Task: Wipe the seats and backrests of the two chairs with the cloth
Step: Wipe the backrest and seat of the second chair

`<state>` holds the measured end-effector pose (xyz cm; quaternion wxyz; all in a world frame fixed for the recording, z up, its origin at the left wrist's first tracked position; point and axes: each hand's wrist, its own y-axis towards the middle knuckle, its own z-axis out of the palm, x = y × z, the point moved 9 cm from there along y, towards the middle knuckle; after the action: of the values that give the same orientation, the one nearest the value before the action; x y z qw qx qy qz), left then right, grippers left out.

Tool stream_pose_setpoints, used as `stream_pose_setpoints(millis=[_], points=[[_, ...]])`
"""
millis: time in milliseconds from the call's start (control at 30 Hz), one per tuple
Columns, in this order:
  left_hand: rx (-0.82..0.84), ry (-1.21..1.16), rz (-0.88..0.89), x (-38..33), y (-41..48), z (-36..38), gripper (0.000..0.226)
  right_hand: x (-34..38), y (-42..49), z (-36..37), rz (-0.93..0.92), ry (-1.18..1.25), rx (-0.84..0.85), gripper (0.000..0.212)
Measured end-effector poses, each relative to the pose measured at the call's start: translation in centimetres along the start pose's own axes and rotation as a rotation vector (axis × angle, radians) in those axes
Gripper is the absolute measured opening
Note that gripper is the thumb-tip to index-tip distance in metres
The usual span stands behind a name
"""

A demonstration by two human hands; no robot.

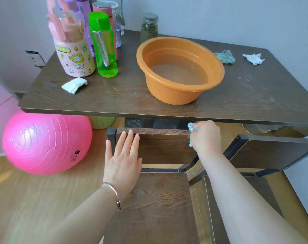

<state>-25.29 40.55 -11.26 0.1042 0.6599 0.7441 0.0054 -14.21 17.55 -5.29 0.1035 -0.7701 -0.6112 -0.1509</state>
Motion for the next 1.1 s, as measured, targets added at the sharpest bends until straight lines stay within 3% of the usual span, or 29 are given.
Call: stream_pose_setpoints(millis=[133, 500, 633, 733, 833, 1100], points=[[-0.001, -0.01, -0.027, 1.7, -1.2, 0.2, 0.076, 5.9, -1.7, 3.0, -0.116, -0.022, 0.078, 0.032], [0.006, 0.014, -0.133, 8.1, -3.9, -0.8, 0.075, 17.2, -6.2, 8.4, -0.25, 0.208, 0.265, 0.02], [0.012, 0.013, -0.156, 9.4, -4.3, -1.0, 0.076, 21.5, -8.3, 8.9, -0.437, 0.217, 0.395, 0.022], [-0.005, 0.012, -0.156, 9.8, -4.6, -1.0, 0.074, 23.2, -10.3, 9.0, -0.643, -0.026, 0.301, 0.027], [-0.008, 0.012, -0.152, 10.0, -4.8, -0.8, 0.073, 23.2, -11.7, 8.8, -0.761, -0.08, 0.209, 0.03], [-0.046, 0.025, -0.138, 9.2, -4.3, -0.8, 0.073, 21.1, -10.3, 8.0, -0.645, -0.072, 0.184, 0.035]])
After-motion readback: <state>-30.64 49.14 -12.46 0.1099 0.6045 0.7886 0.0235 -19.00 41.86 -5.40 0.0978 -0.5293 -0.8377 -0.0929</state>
